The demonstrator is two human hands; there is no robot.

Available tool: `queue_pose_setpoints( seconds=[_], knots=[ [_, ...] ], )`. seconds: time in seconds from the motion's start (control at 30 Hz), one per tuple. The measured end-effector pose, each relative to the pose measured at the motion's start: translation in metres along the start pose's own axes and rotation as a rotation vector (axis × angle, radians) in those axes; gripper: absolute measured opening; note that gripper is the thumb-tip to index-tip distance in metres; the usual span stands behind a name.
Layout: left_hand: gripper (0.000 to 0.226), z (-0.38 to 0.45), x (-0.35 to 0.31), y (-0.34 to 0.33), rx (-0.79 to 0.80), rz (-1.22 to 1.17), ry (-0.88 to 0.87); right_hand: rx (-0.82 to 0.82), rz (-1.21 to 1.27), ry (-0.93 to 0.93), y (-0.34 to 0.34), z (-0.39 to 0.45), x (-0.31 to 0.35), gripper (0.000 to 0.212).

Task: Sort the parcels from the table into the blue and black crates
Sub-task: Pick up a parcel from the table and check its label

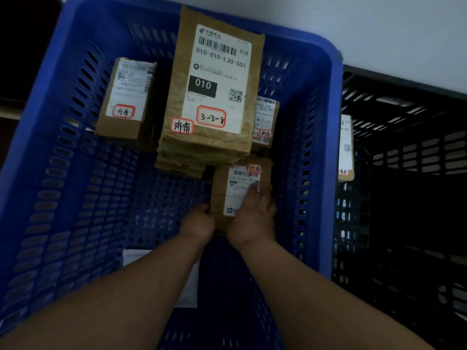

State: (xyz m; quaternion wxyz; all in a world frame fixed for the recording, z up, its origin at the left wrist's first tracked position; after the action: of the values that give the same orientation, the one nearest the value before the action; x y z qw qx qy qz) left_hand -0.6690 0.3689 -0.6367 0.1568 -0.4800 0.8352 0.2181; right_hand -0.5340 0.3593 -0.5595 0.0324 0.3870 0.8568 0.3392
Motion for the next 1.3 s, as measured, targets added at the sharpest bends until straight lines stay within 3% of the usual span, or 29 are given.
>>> queue_pose_setpoints(
  seconds=[0.07, 0.13, 0.2, 0.33, 0.47, 0.6, 0.83, 0.93, 1.03, 1.13, 1.23, 1.3],
  knots=[
    [0.034, -0.003, 0.009, -0.007, 0.046, -0.030, 0.041, -0.016, -0.216, 0.094, -0.006, -0.004, 0.007, 0.095],
    [0.031, -0.003, 0.015, -0.010, 0.044, -0.049, 0.021, 0.016, -0.280, 0.090, -0.011, -0.006, 0.004, 0.078],
    [0.032, -0.002, 0.014, -0.011, 0.059, -0.119, 0.011, 0.105, -0.231, 0.039, -0.019, -0.006, -0.003, 0.069],
    [0.042, 0.003, 0.003, -0.018, 0.158, -0.335, 0.011, 0.277, -0.088, 0.011, -0.036, -0.003, -0.010, 0.089],
    [0.056, -0.006, -0.009, -0.016, 0.162, -0.373, -0.001, 0.328, 0.113, -0.026, -0.037, -0.004, -0.006, 0.082],
    [0.072, -0.025, -0.019, 0.001, 0.013, -0.312, -0.006, 0.156, 0.504, -0.089, -0.012, 0.001, 0.002, 0.062],
    [0.055, -0.083, -0.052, 0.052, -0.275, -0.236, -0.107, 0.004, 1.036, -0.188, 0.053, -0.023, 0.011, 0.036],
    [0.053, -0.112, -0.071, 0.082, -0.482, -0.256, -0.237, -0.030, 1.181, -0.115, 0.077, -0.036, 0.021, 0.051],
    [0.053, -0.143, -0.106, 0.106, -0.641, -0.264, -0.416, 0.060, 1.174, -0.009, 0.095, -0.044, 0.043, 0.067],
    [0.055, -0.158, -0.144, 0.108, -0.548, -0.322, -0.517, 0.156, 1.072, 0.049, 0.104, -0.047, 0.062, 0.064],
    [0.060, -0.147, -0.163, 0.101, -0.375, -0.322, -0.416, 0.205, 1.018, 0.117, 0.106, -0.049, 0.077, 0.060],
    [0.058, -0.137, -0.166, 0.105, -0.350, -0.306, -0.380, 0.222, 1.026, 0.134, 0.104, -0.047, 0.083, 0.065]
  ],
)
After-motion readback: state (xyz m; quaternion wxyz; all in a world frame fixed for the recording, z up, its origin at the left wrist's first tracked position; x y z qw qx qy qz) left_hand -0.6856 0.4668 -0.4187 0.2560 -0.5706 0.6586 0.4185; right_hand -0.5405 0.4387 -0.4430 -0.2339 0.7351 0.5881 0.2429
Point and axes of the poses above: each hand's wrist, its own z-axis towards the middle knuckle, its own y-axis out of the back of the hand, x = y × z, the point moved 8 cm from there along z, towards the middle knuckle, and after that the axes turned 4 degrees about -y, right-handed, at the moved point
